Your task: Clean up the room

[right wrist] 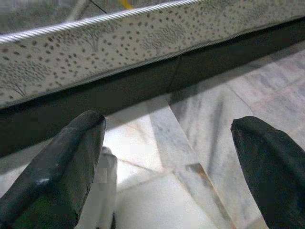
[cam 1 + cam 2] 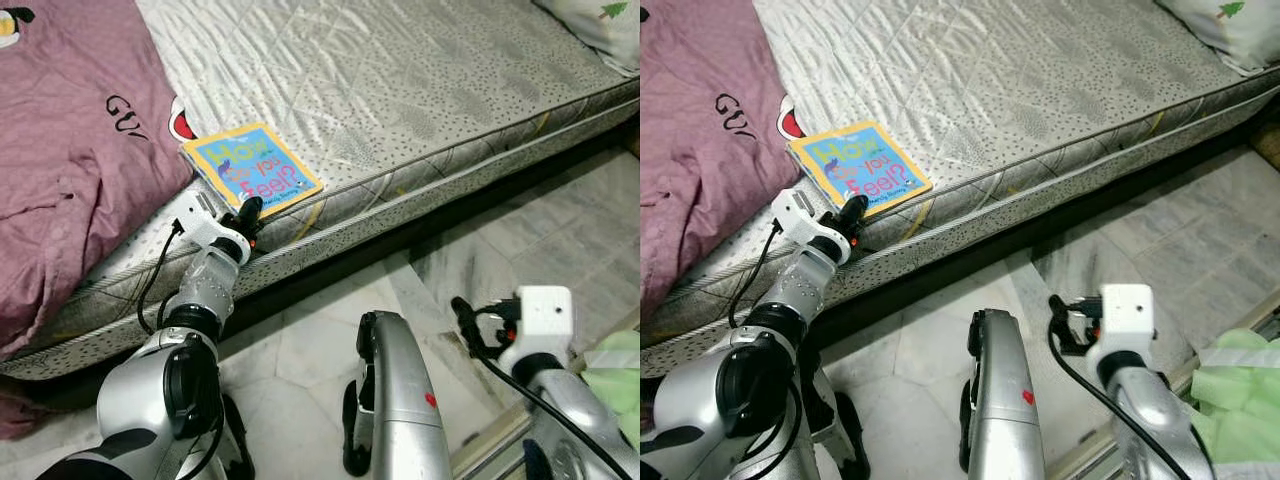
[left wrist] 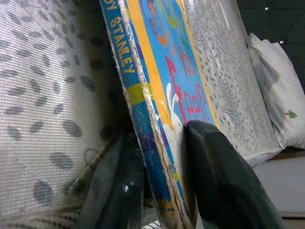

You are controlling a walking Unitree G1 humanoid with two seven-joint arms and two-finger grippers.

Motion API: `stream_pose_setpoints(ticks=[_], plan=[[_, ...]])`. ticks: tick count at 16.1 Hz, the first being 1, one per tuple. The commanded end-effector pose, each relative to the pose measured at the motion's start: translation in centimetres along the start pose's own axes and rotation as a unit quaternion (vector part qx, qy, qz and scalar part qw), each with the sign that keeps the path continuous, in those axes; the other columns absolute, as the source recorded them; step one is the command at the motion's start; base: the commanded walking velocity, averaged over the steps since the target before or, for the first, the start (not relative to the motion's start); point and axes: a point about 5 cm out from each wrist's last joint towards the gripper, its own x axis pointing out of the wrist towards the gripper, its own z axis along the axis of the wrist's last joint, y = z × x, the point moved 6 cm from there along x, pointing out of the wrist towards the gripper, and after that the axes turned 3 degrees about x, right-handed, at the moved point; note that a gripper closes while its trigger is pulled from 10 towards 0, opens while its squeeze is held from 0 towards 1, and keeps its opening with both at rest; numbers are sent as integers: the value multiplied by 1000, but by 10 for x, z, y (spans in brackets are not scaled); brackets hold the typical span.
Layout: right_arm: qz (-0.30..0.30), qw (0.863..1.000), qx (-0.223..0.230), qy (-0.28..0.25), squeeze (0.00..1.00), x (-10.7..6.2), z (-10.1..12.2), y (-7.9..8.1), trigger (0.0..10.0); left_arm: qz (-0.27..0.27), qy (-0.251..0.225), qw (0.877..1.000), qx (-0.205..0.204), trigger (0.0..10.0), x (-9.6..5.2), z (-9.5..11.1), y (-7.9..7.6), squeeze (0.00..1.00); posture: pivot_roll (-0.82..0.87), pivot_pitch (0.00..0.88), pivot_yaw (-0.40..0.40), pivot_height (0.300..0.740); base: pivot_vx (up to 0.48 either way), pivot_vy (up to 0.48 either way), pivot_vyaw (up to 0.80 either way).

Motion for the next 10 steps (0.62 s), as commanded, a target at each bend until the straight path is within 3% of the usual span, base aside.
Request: stream_pose_setpoints(ticks=[1, 2, 3, 4, 5, 8, 9, 10], plan=[[-9, 1000, 2, 7, 0, 2, -6, -3, 10000, 17, 20, 1000, 14, 0, -4, -12, 9, 0, -237, 177, -78, 495, 0, 0, 0], [-8, 1000, 4, 4, 0, 3, -5, -1, 10000, 17, 14, 1000, 21, 0, -3, -8, 8, 0, -234, 176, -77, 495, 0, 0, 0], [-4, 1000, 12, -4, 0, 9, -3, 4, 10000, 20, -13, 997, 67, 0, -1, 6, 6, 0, -209, 159, -58, 495, 0, 0, 0], [-2, 1000, 14, -6, 0, 11, -2, 6, 10000, 20, -22, 996, 86, 0, -1, 11, 4, 0, -205, 155, -55, 495, 0, 0, 0], [5, 999, 27, -17, 0, 19, 1, 14, 10000, 26, -65, 987, 147, 0, -3, 27, 2, 0, -172, 133, -30, 495, 0, 0, 0], [14, 999, 44, -28, 0, 30, 2, 27, 10000, 22, -123, 962, 243, 0, -14, 45, -2, 0, -123, 105, -2, 495, 0, 0, 0], [20, 997, 59, -35, 0, 39, 3, 37, 10000, 27, -150, 944, 292, 0, -29, 54, 3, 0, -81, 81, 19, 495, 0, 0, 0], [23, 997, 64, -39, 0, 42, 3, 41, 10000, 31, -159, 937, 309, 0, -36, 56, 4, 0, -81, 81, 19, 495, 0, 0, 0]])
